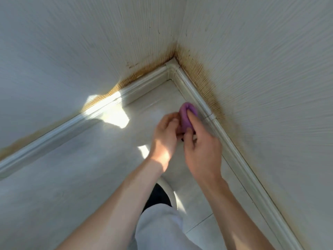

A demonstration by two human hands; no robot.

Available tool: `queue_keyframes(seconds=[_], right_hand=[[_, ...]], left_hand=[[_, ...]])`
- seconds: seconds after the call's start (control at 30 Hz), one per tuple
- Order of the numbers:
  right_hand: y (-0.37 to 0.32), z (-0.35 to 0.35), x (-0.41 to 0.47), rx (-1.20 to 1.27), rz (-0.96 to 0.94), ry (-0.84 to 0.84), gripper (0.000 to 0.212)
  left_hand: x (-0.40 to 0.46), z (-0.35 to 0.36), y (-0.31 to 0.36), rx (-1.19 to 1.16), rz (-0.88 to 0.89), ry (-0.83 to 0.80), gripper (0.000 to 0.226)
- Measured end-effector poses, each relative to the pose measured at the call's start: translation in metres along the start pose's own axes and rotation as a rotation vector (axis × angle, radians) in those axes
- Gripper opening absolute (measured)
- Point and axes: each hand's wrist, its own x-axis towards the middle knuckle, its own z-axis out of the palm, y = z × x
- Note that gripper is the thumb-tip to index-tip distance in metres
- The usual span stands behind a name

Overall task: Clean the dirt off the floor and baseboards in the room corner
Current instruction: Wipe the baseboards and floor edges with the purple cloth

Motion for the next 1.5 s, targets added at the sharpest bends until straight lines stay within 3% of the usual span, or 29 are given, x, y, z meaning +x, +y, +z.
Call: queue_keyframes(seconds=[0.23, 0.37, 0.47, 0.57, 0.67, 0.8, 0.87, 1.0, 1.07, 1.2, 1.37, 1.5], right_hand=[[0.022, -0.011, -0.016, 0.155, 0.046, 0.097, 0.048], [0.029, -0.015, -0.019, 0.173, 0.065, 0.044, 0.059], [0.034, -0.017, -0.029, 0.193, 0.072, 0.055, 0.059], [0.033, -0.019, -0.031, 0.193, 0.084, 0.069, 0.055], [0.031, -0.019, -0.033, 0.229, 0.113, 0.035, 0.052], [0.046, -0.021, -0.045, 0.275, 0.166, 0.004, 0.038], [0.049, -0.016, -0.052, 0.295, 0.257, -0.02, 0.041], [0.041, -0.018, -0.062, 0.281, 0.297, -0.095, 0.041], [0.039, -0.022, -0.065, 0.312, 0.328, -0.097, 0.039], [0.041, -0.018, -0.061, 0.317, 0.386, -0.081, 0.041], [0.036, -0.018, -0.071, 0.372, 0.373, -0.13, 0.036], [0.043, -0.025, -0.076, 0.373, 0.426, -0.111, 0.036]], left_hand=[[-0.011, 0.038, -0.021, -0.107, -0.053, -0.175, 0.03], [-0.003, 0.059, -0.024, -0.093, -0.016, -0.127, 0.044], [-0.003, 0.065, -0.027, 0.089, 0.051, -0.112, 0.051], [0.025, 0.072, -0.01, 0.117, 0.125, 0.042, 0.063], [0.057, 0.072, 0.014, 0.125, 0.18, 0.165, 0.055], [-0.003, 0.076, -0.025, 0.304, 0.212, 0.04, 0.058], [0.004, 0.075, -0.03, 0.321, 0.229, 0.087, 0.052], [0.07, 0.066, 0.03, 0.285, 0.22, 0.269, 0.044], [0.059, 0.062, 0.027, 0.208, 0.228, 0.25, 0.044], [0.008, 0.069, -0.015, 0.291, 0.285, 0.159, 0.044], [0.081, 0.057, 0.046, 0.241, 0.243, 0.327, 0.034], [0.035, 0.057, 0.013, 0.348, 0.315, 0.143, 0.039]])
